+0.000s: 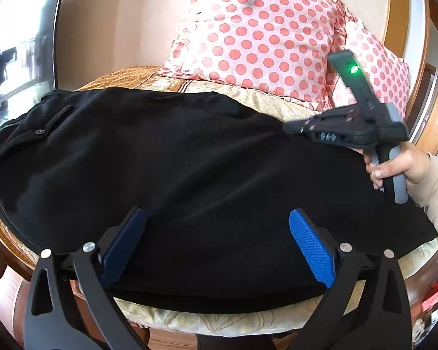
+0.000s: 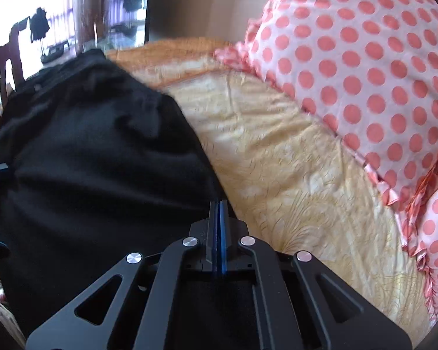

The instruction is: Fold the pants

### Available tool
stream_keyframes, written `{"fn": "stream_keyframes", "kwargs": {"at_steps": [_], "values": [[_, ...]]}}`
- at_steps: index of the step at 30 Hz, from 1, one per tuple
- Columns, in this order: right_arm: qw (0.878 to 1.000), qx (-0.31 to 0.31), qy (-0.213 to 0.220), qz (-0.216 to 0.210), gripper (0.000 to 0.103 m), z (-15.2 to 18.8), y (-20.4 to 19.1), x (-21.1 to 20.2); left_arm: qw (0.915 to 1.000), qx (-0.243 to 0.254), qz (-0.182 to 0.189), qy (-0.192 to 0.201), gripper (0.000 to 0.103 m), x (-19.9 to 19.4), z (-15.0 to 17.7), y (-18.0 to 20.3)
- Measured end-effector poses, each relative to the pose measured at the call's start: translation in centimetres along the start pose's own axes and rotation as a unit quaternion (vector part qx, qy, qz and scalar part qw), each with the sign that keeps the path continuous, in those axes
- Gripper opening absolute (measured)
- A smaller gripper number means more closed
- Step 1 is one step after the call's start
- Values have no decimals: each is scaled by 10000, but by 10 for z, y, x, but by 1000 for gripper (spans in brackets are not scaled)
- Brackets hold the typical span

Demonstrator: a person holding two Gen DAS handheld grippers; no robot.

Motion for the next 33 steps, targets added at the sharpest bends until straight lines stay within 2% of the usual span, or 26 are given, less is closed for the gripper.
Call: {"fn": "stream_keyframes", "kwargs": {"at_steps": [2, 3, 4, 6, 10, 12, 14, 16, 18, 21, 24, 25, 27, 28, 30, 32, 33], "values": [[9998, 9, 45, 198, 3, 2, 4, -3, 10000, 70, -48, 0, 99, 1, 0, 2], [9990, 117, 83, 420, 12, 2, 13, -8, 9999, 133, -87, -14, 99, 1, 1, 3], [9981, 262, 130, 542, 29, 3, 22, -16, 9998, 177, -110, -30, 99, 1, 0, 4], [9927, 812, 423, 790, 51, 12, 54, -44, 9999, 108, -24, -20, 99, -3, -1, 1], [9783, 1849, 642, 682, 52, 53, 97, -97, 9995, -75, 95, 294, 99, -16, -12, -2], [9758, 2035, 568, 570, 52, 78, 100, -111, 9990, 15, 97, 431, 99, -17, -19, 5], [9782, 1967, 339, 577, 51, 103, 94, -113, 9988, 148, 167, 446, 99, -12, -24, 17], [9793, 1875, 136, 754, 51, 119, 89, -110, 9984, 286, 352, 343, 99, -3, -25, 34], [9765, 1918, -190, 962, 51, 135, 94, -100, 9981, 455, 378, 199, 99, 5, -24, 46], [9613, 2572, -243, 960, 53, 157, 116, -106, 9973, 675, 212, -175, 99, 22, -18, 55], [9441, 2970, 64, 1427, 54, 178, 136, -138, 9963, 825, 52, -247, 99, 27, -10, 58], [9352, 3155, 176, 1597, 58, 189, 143, -151, 9958, 885, 13, -254, 99, 27, -10, 60], [9044, 3670, 394, 2141, 70, 221, 163, -185, 9949, 981, -40, -240, 101, 28, -7, 61], [8884, 3893, 481, 2385, 72, 237, 171, -200, 9944, 1028, -92, -230, 101, 28, -6, 63], [8464, 4431, 607, 2892, 72, 280, 190, -235, 9936, 1100, -148, -209, 101, 29, -5, 65], [7931, 4970, 627, 3465, 72, 330, 210, -268, 9939, 1078, -129, -185, 101, 28, -5, 64], [7740, 5155, 646, 3620, 71, 348, 217, -279, 9938, 1092, -130, -183, 101, 28, -5, 64]]}}
Point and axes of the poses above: each gripper's, at about its wrist camera, not at the fingertips, and x roughly the way its jaws point, y to its right, z to its underside, the point moved 3 cm from there along x, roughly the way its jaws point, and after that the axes turned 9 degrees about x, right-handed, at the moved point
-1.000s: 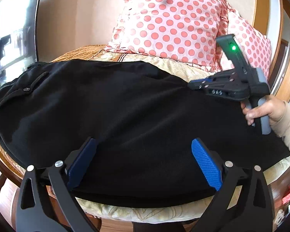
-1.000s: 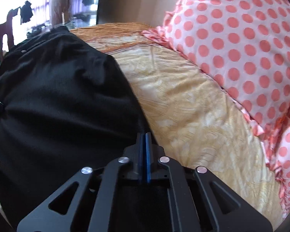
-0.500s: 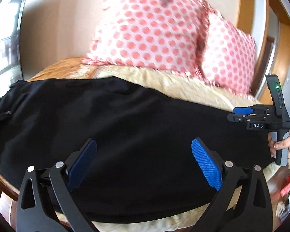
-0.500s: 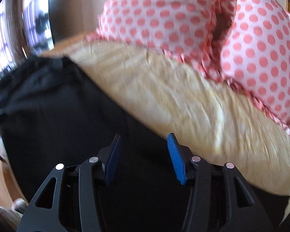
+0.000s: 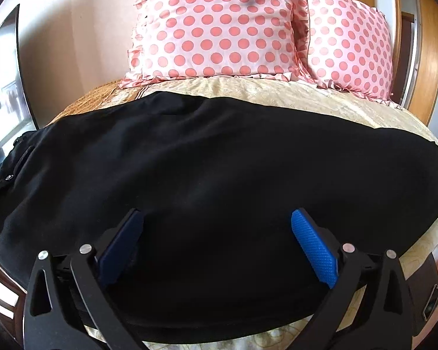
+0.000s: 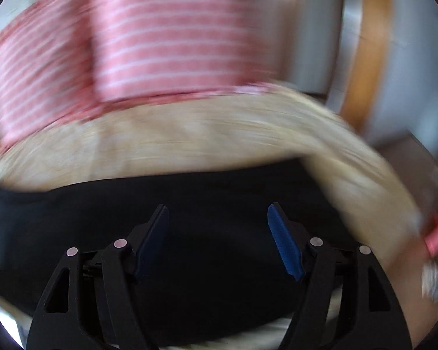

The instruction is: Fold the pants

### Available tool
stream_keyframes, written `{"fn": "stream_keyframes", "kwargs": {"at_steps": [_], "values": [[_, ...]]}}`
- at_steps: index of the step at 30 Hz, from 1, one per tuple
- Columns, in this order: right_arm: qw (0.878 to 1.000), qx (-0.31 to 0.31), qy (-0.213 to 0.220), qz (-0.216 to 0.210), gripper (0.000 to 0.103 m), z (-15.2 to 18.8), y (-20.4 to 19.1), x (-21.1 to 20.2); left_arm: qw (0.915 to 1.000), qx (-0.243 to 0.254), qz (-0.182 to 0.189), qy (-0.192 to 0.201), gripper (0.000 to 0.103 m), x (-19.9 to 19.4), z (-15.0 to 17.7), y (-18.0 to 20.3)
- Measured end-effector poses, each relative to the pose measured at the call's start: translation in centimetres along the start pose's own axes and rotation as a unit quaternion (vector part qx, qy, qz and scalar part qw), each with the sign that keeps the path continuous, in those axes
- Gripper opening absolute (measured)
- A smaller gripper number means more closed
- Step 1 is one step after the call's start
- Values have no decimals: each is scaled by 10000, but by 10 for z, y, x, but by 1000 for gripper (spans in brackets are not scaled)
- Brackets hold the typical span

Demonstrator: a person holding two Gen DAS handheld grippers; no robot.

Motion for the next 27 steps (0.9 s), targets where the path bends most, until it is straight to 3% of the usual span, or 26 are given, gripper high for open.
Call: {"fn": "stream_keyframes", "kwargs": {"at_steps": [2, 4, 6, 9, 17, 18, 20, 21, 25, 27], "values": [[9997, 197, 120, 89, 70, -6, 30, 4, 10000, 5, 2, 12, 101, 0, 0, 0], [9998, -66, 173, 7, 69, -18, 37, 13, 10000, 20, -10, 41, 101, 0, 0, 0], [9985, -364, 119, -384, 66, -34, 27, 29, 10000, 14, -25, 45, 101, 0, 0, 1], [9952, -688, -96, -682, 63, -53, 14, 53, 10000, -21, -48, 12, 101, 1, -1, 1], [9874, -1134, -1010, -448, 57, -56, -1, 114, 9998, -98, -141, -42, 101, 3, -3, 3], [9884, -1064, -964, -503, 56, -54, 1, 112, 9998, -96, -141, -46, 101, 3, -3, 3], [9888, -975, -960, -592, 42, -51, 4, 109, 9998, -97, -141, -42, 101, 3, -3, 3], [9892, -962, -919, -608, 27, -49, 5, 107, 9998, -100, -144, -38, 101, 3, -3, 3], [9899, -889, -831, -734, 12, -46, 4, 103, 9998, -104, -177, -22, 101, 4, -3, 3], [9905, -1015, -662, -647, 10, -49, -1, 99, 9998, -107, -182, -30, 101, 4, -4, 2]]}}
Point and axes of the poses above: each gripper's, at about its wrist camera, not at the fingertips, and x roughly the way its jaws point, y to its right, z to its underside, the point moved 3 cm from there along x, roughly the way its jaws point, and after that the axes turned 9 degrees about x, right-handed, at the moved point
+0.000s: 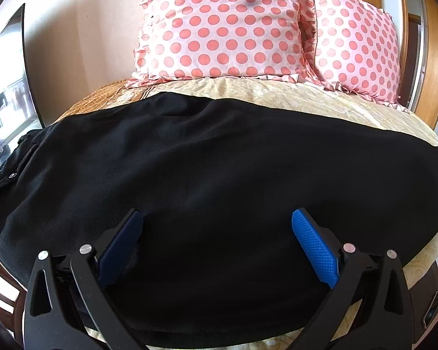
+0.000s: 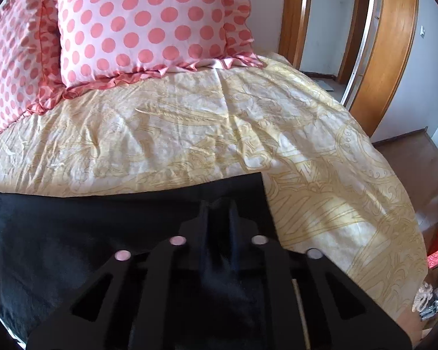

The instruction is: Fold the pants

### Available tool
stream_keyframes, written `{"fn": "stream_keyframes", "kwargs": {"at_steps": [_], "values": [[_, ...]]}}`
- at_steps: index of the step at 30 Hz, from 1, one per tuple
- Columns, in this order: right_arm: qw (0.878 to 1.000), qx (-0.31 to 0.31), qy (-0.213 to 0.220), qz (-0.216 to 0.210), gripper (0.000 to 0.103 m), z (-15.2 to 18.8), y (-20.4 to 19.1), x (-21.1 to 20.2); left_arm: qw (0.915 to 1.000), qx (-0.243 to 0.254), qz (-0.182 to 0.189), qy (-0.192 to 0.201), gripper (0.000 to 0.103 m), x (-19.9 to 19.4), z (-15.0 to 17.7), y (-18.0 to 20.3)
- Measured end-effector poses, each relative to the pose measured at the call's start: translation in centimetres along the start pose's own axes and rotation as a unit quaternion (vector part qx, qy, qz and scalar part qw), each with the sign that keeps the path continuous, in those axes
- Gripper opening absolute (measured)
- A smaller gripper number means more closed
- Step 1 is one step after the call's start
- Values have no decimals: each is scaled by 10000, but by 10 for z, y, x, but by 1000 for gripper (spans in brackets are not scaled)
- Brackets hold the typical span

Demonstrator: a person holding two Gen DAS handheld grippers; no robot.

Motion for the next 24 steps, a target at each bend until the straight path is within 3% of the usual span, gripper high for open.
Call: {"fn": "stream_keyframes", "kwargs": {"at_steps": [4, 7, 8, 12, 15, 20, 24], "values": [[9994, -200, 259, 148, 9, -18, -11, -1, 10000, -16, -26, -20, 101, 1, -1, 0], [9982, -444, -103, 393, 9, -17, -17, 20, 10000, -24, -35, -35, 101, 1, -1, 1], [9973, -536, -47, 490, 10, -16, -18, 22, 10000, -21, -33, -34, 101, 1, -1, 1], [9895, -411, -22, 1384, 56, -15, 1, 13, 10000, 7, 8, -45, 101, 1, -1, 0], [9842, 224, 52, 1758, 63, -6, 34, -15, 10000, 37, 40, 3, 101, 0, 0, 0], [9780, 1815, 59, 1030, 68, 47, 76, -60, 9999, 40, 39, 89, 101, -1, 2, 1], [9569, 2879, 101, 357, 68, 91, 93, -74, 9998, 76, 85, 132, 101, -2, 2, 0]]}}
Point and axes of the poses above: each gripper's, at about its wrist camera, not at the fingertips, and x roughly the way its jaws point, y to its right, z to its underside, the point moved 3 cm from there along x, roughly the way its jaws point, and after that the axes turned 9 degrees about x, right-handed, at the moved point
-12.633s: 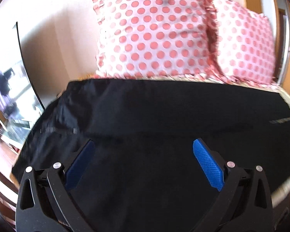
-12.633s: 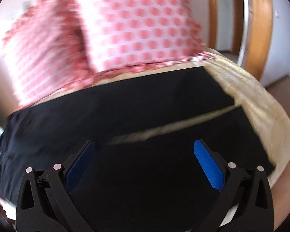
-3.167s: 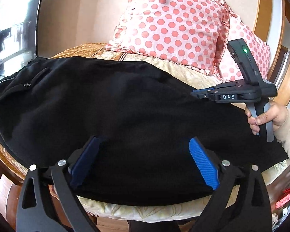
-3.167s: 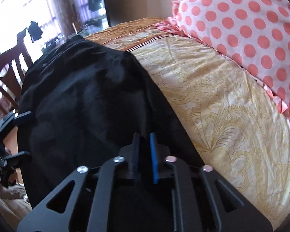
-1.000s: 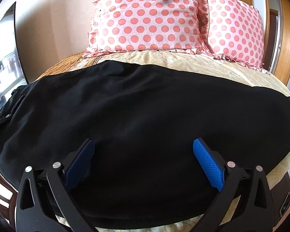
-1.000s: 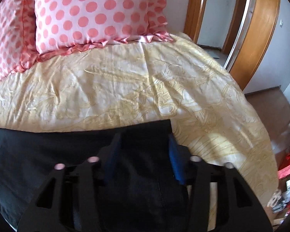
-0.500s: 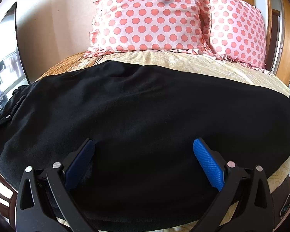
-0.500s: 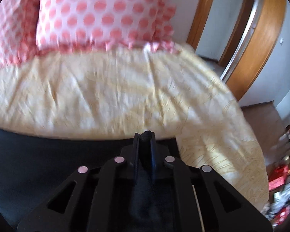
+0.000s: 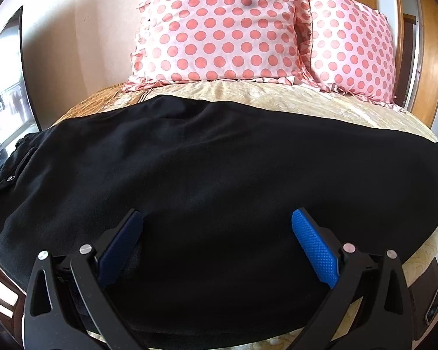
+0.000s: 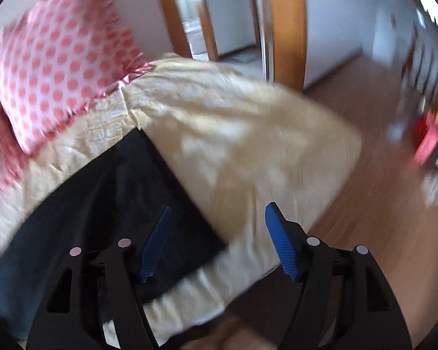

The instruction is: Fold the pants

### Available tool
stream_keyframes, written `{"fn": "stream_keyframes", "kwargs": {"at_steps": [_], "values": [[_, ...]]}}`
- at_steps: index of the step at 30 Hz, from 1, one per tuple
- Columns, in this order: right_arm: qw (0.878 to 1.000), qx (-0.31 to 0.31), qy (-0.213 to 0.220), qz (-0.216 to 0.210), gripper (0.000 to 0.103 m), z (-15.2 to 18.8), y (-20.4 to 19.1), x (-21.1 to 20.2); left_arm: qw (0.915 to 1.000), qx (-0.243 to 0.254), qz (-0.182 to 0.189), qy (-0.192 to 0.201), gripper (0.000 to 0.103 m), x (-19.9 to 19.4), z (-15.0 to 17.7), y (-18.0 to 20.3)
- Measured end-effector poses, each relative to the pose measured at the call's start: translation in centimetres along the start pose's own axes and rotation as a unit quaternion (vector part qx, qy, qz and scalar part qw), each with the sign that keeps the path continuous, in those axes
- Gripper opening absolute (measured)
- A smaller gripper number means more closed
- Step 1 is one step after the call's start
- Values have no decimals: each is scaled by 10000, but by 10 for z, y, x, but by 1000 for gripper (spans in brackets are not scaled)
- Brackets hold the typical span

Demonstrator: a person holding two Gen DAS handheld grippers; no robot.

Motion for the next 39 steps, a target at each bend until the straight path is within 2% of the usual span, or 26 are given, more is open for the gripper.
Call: {"fn": "stream_keyframes", "kwargs": {"at_steps": [5, 13, 14, 17, 21, 23, 25, 27, 29, 32, 35, 38, 39], "values": [[9997, -152, 161, -114, 68, 22, -8, -10, 9999, 46, 78, 45, 101, -1, 1, -1], [9894, -698, 76, -1270, 63, 66, -55, -18, 9999, 51, 94, 67, 101, -2, 2, -1], [9890, -699, 126, -1298, 63, 67, -56, -17, 9999, 51, 94, 67, 101, -2, 2, -1], [9919, -310, 392, -1167, 50, 58, -47, -13, 9999, 49, 97, 58, 101, -2, 2, -1], [9866, 594, 524, -1429, 44, 44, -24, -7, 9999, 62, 150, 18, 101, -2, 3, -1], [9850, 743, 575, -1446, 36, 43, -19, -4, 9998, 57, 177, 9, 101, -3, 4, -1], [9828, 907, 557, -1507, 18, 42, -12, 0, 9998, 48, 202, 2, 101, -4, 4, -2], [9770, 1162, 441, -1732, 11, 43, -5, 4, 9997, 34, 238, -4, 101, -5, 4, -3], [9752, 1152, 487, -1828, 7, 43, -8, 1, 9996, 2, 282, -7, 101, -7, 5, -4], [9727, 782, 725, -2064, 7, 41, -32, -18, 9993, -86, 353, 26, 101, -11, 5, -8], [9607, 313, 865, -2618, 6, 42, -79, -46, 9990, -240, 376, 91, 101, -15, 4, -13], [9393, -306, 877, -3302, 6, 54, -146, -74, 9987, -389, 309, 133, 101, -19, 1, -21], [9283, -552, 804, -3589, 6, 63, -173, -83, 9985, -456, 246, 162, 101, -21, 0, -25]]}}
Point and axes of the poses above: each gripper's, at about its wrist camera, not at the fingertips, and x roughly the way its jaws point, y to its right, z to its underside, the point moved 3 cm from there along x, roughly the way its jaws point, and after that the axes turned 9 degrees about x, right-handed, at the moved point
